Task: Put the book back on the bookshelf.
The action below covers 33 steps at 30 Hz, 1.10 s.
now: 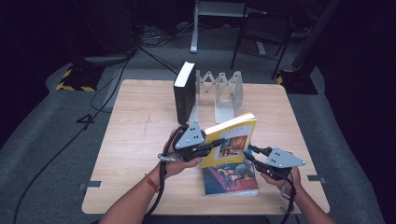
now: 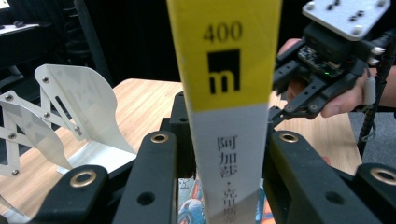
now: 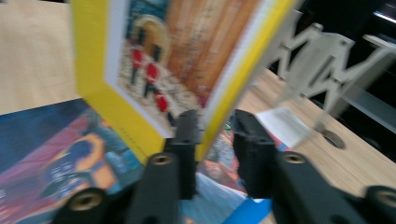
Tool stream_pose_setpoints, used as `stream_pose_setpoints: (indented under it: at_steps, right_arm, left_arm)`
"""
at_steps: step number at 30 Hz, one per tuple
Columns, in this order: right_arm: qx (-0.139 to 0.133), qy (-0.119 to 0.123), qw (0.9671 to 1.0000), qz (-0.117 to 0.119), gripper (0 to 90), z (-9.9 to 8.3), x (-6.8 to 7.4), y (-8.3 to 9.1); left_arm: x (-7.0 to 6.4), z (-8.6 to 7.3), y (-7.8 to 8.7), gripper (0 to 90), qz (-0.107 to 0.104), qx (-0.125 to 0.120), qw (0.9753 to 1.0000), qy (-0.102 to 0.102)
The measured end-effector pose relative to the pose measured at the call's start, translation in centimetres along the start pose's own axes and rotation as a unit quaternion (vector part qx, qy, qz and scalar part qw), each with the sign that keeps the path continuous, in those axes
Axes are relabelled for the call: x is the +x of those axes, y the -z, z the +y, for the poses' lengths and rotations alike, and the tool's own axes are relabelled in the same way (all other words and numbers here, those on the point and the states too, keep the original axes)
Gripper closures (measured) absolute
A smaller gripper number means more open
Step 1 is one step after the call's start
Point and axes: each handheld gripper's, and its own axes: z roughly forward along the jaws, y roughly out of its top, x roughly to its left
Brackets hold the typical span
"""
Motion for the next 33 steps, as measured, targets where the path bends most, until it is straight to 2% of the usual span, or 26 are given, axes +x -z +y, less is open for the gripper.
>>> stream_pose_setpoints:
  at_steps: [2, 3, 4, 5, 7, 12, 15, 16, 21, 23, 26, 29, 31, 33]
  right_arm:
    - [-0.001, -0.007, 1.0000, 0.005, 66.0, 0.0, -0.2, -0.1]
    - [-0.001, -0.008, 1.0000, -0.002, 65.4, 0.0, -0.2, -0.2]
    - [0.001, -0.007, 1.0000, -0.006, 66.3, 0.1, -0.3, -0.4]
    - [0.001, -0.007, 1.0000, -0.002, 66.5, 0.1, -0.3, -0.5]
    - [-0.001, -0.006, 1.0000, -0.004, 68.2, 0.2, -0.2, -0.6]
    - [0.002, -0.003, 1.0000, 0.002, 65.1, 0.2, -0.1, -0.6]
    - [0.004, -0.012, 0.9999, 0.003, 54.8, -0.1, -0.5, -0.1]
    - [0.004, -0.012, 0.9999, 0.003, 54.8, -0.1, -0.5, -0.1]
    - [0.010, -0.034, 0.9993, -0.007, 42.9, -0.9, -2.0, 1.3]
    - [0.026, -0.046, 0.9986, 0.001, 39.4, -1.3, -2.6, 1.5]
    - [0.072, -0.051, 0.9960, 0.010, 35.4, -2.6, -3.4, 1.7]
    - [0.108, -0.056, 0.9926, 0.005, 32.6, -4.0, -4.0, 1.9]
    - [0.125, -0.068, 0.9898, -0.001, 28.5, -5.2, -4.6, 2.4]
    - [0.137, -0.079, 0.9875, -0.007, 28.1, -6.1, -5.1, 2.8]
  left_arm:
    - [-0.1, 0.2, -0.1, 72.1, 0.002, -0.001, 1.0000, 0.001]
    - [0.0, 0.3, -0.1, 71.7, 0.000, -0.001, 1.0000, 0.000]
    - [-0.1, 0.5, -0.2, 71.0, 0.003, -0.004, 1.0000, -0.004]
    - [-0.1, 0.8, -0.1, 69.6, 0.006, -0.015, 0.9999, -0.003]
    - [-0.1, 1.4, -0.1, 66.0, 0.002, -0.022, 0.9998, 0.004]
    - [-0.6, 2.9, -0.7, 69.1, 0.001, -0.014, 0.9997, -0.020]
    - [-0.7, 3.2, -0.9, 72.4, 0.012, -0.007, 0.9997, -0.019]
    - [-0.7, 3.2, -0.9, 72.4, 0.013, -0.006, 0.9998, -0.017]
    - [0.1, 3.2, -0.8, 73.3, 0.022, -0.004, 0.9997, 0.007]
    - [0.6, 3.3, -0.8, 73.9, 0.027, -0.006, 0.9996, 0.011]
    - [1.0, 3.5, -0.6, 74.0, 0.038, -0.009, 0.9991, 0.015]
    - [1.6, 4.1, -0.3, 74.1, 0.056, -0.012, 0.9983, 0.013]
    - [2.2, 4.5, 0.3, 74.1, 0.073, -0.020, 0.9970, 0.017]
    - [2.7, 4.8, 0.7, 74.2, 0.088, -0.025, 0.9956, 0.020]
